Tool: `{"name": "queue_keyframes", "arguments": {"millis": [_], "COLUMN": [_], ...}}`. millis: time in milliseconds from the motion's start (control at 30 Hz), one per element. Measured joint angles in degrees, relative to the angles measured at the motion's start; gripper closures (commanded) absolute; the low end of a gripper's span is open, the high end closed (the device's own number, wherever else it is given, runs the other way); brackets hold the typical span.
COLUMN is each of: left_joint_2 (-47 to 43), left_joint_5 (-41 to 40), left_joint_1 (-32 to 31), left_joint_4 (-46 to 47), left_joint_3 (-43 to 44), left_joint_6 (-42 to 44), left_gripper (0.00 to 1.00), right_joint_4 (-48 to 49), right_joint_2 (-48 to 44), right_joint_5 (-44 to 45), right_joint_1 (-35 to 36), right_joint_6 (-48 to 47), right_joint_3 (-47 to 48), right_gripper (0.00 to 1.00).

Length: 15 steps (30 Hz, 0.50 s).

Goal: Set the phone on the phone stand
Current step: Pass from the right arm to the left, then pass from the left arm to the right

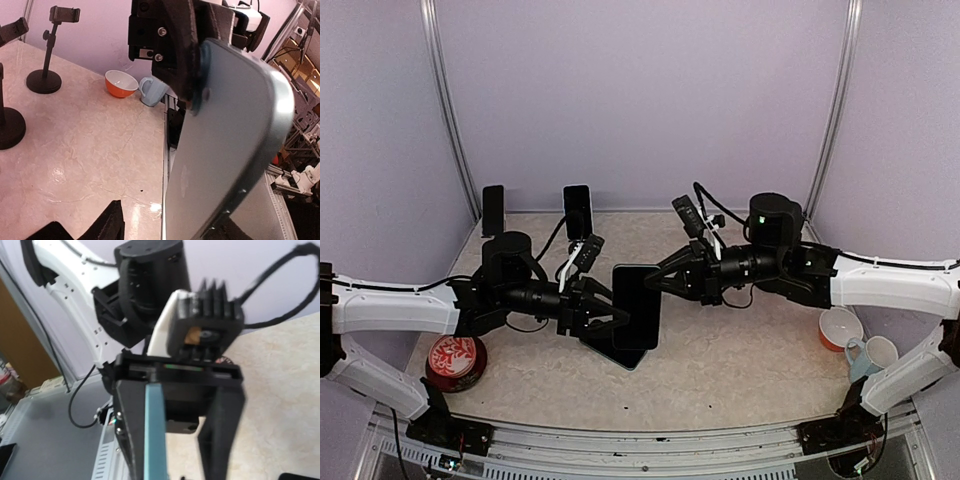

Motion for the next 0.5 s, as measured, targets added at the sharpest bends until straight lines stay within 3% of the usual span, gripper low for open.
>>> {"name": "queue_keyframes", "arguments": {"millis": [200,367,500], "left_joint_2": [0.3,0.5,0.5], "left_joint_5": [0.7,1.4,1.6], "left_joint_1": [0.0,-0.1,-0.1], "left_joint_4": [1.2,2.3,2.4], "left_joint_3": [0.0,0.1,0.1], "left_joint_6": [-0.7,0.6,0.6], "left_gripper": [0.97,1.0,1.0], "right_joint_4": [2.4,3.4,3.4], "right_joint_2": [-0.8,-0.8,-0.6], "right_joint_5": [1.6,1.7,1.0], "right_joint_1": [-0.8,-1.1,-1.1], "right_joint_6": [1.7,4.5,4.9], "right_joint_3": [-1.4,-1.8,-1.8], "right_gripper": [1.0,0.98,0.64]}}
